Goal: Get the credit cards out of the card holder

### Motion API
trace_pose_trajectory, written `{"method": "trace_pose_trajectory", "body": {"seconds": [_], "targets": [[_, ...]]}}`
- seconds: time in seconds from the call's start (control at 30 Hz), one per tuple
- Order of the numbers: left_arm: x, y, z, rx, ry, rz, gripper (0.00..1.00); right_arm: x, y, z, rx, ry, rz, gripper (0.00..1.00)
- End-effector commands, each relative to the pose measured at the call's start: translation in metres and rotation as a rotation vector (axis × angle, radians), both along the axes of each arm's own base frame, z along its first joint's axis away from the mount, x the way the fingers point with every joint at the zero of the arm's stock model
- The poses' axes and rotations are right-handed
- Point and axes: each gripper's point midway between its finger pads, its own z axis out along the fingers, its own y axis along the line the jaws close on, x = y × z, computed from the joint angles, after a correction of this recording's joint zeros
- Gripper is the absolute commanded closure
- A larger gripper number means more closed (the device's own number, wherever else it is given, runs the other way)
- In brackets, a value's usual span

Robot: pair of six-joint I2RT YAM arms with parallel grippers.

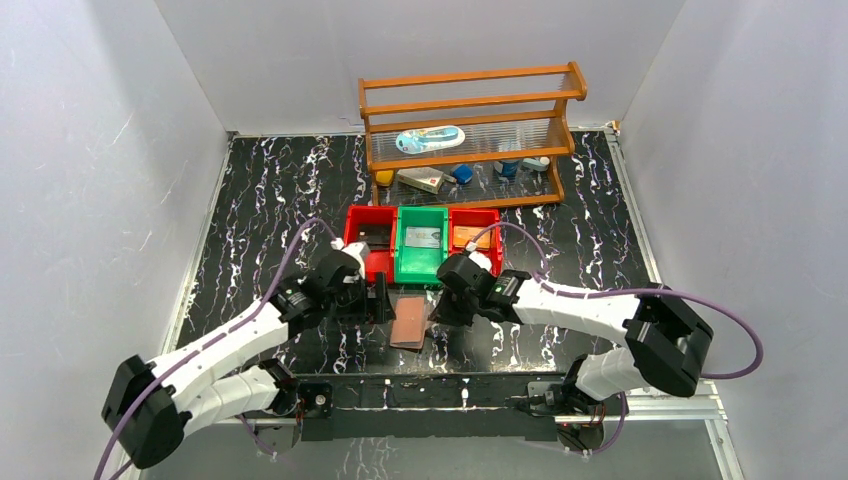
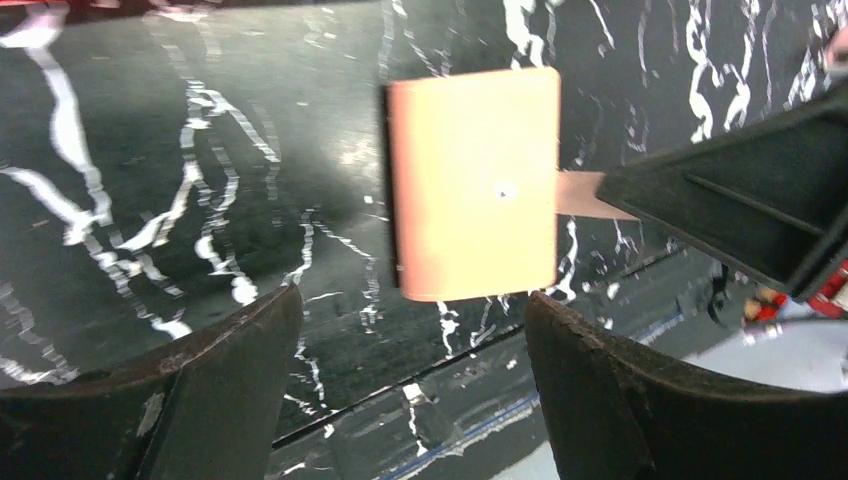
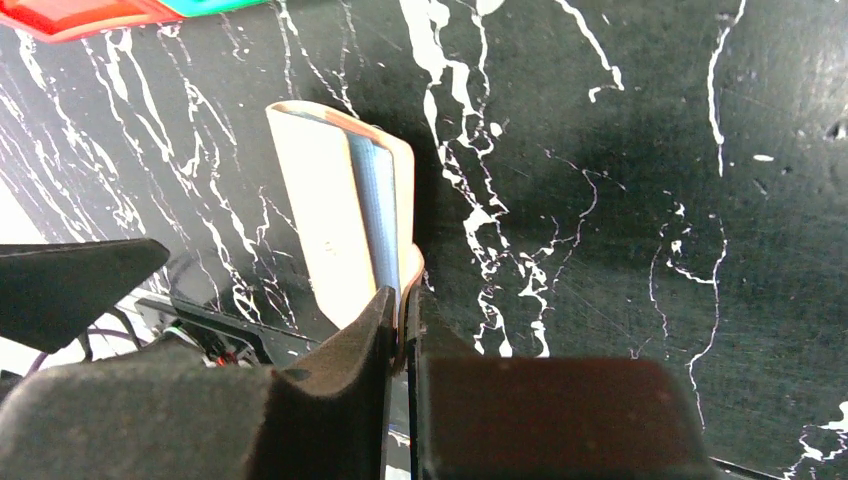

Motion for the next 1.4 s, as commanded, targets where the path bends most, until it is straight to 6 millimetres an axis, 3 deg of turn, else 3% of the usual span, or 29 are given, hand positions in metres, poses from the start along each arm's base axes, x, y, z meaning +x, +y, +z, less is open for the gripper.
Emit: {"method": "trace_pose_trajectory", "body": {"seconds": [0.0,0.13,0.27,0.7,0.87,1.17,1.37], "targets": [[0.012,0.044,0.005,0.144,-0.079,0.196,0.18,0.017,0.013,0.042,0.048,-0.130,0.063,0.93],[0.016,0.063,0.014,0.183,-0.127,0.281,0.17,0.018,0.032,0.060,0.103,-0.164,0.146,0.92],[0.019,0.067,0.021,0.181,-0.153,0.304,0.16,0.017,0.053,0.069,0.146,-0.158,0.214,0.91],[0.020,0.071,0.026,0.184,-0.165,0.326,0.16,0.002,0.112,0.068,0.297,-0.085,0.396,0.92],[0.019,0.072,0.026,0.186,-0.161,0.331,0.16,0.010,0.102,0.074,0.264,-0.119,0.334,0.92],[0.020,0.069,0.026,0.174,-0.159,0.327,0.15,0.019,0.043,0.077,0.143,-0.151,0.112,0.92],[0.020,0.067,0.027,0.162,-0.158,0.323,0.15,0.014,0.048,0.097,0.259,-0.202,0.149,0.90]]}}
